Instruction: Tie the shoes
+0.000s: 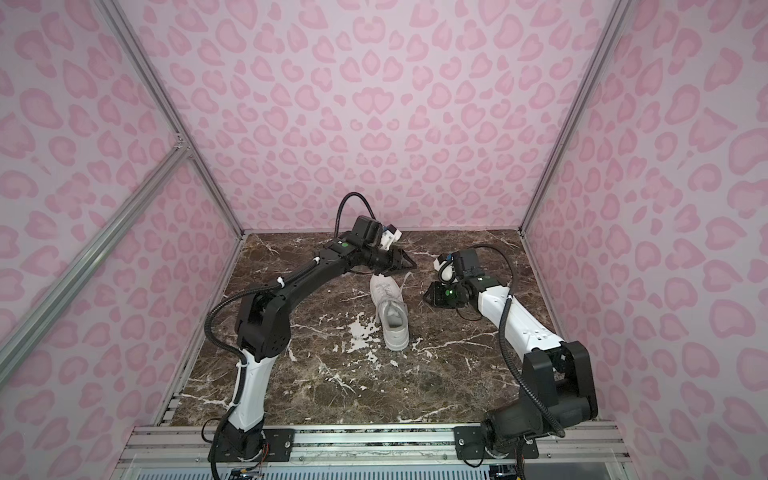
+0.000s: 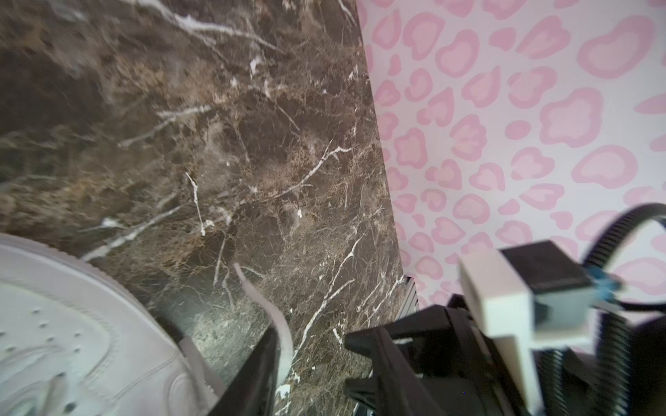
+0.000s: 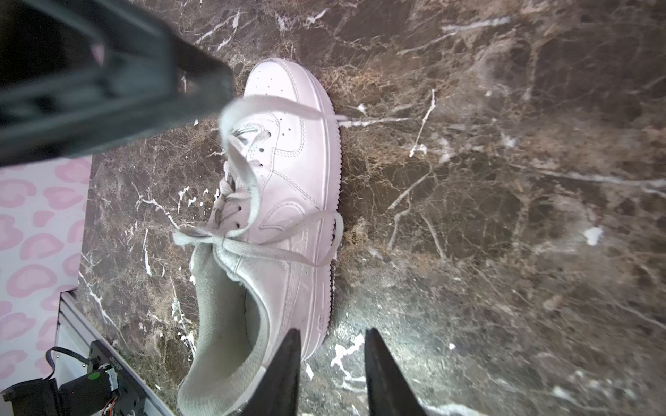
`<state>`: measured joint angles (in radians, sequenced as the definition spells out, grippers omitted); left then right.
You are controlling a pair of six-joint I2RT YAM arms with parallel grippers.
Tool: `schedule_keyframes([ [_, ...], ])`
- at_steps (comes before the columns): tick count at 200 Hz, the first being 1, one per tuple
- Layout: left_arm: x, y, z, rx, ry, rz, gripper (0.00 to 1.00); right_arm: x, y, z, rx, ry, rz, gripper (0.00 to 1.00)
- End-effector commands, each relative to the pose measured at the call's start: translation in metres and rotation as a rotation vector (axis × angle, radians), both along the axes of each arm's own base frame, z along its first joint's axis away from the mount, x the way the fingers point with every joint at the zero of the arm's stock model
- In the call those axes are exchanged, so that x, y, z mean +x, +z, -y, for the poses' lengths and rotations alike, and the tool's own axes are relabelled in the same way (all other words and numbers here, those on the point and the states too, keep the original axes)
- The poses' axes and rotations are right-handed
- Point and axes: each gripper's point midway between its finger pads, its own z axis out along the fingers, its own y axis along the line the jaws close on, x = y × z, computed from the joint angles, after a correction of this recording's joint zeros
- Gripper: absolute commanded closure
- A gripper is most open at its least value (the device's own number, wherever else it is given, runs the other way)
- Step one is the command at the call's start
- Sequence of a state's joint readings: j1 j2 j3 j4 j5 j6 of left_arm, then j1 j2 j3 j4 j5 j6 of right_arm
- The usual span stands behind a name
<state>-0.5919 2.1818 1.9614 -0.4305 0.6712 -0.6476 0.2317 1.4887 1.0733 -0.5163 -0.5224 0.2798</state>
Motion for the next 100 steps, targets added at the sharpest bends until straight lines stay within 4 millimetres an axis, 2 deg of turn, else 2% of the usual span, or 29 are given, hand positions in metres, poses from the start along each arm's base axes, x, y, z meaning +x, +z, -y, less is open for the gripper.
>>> schedule_keyframes([
  [1, -0.001, 0.003, -0.013, 0.044, -0.031, 0.052, 0.54, 0.013, 0.003, -0.016, 0.102, -0.028, 0.028, 0.66],
  [38, 0.003, 0.012, -0.008, 0.005, -0.052, 0.054, 0.53, 0.023, 0.001, -0.039, 0.204, -0.029, 0.048, 0.65],
  [61, 0.005, 0.018, -0.012, 0.020, -0.050, 0.076, 0.53, 0.030, -0.005, -0.049, 0.255, -0.042, 0.028, 0.64],
  [75, 0.002, 0.018, -0.021, 0.064, -0.056, 0.103, 0.53, 0.034, -0.009, -0.050, 0.265, -0.062, 0.011, 0.64],
  [100, -0.014, -0.001, -0.053, 0.210, -0.074, 0.110, 0.53, 0.039, -0.013, -0.042, 0.247, -0.109, 0.003, 0.64],
])
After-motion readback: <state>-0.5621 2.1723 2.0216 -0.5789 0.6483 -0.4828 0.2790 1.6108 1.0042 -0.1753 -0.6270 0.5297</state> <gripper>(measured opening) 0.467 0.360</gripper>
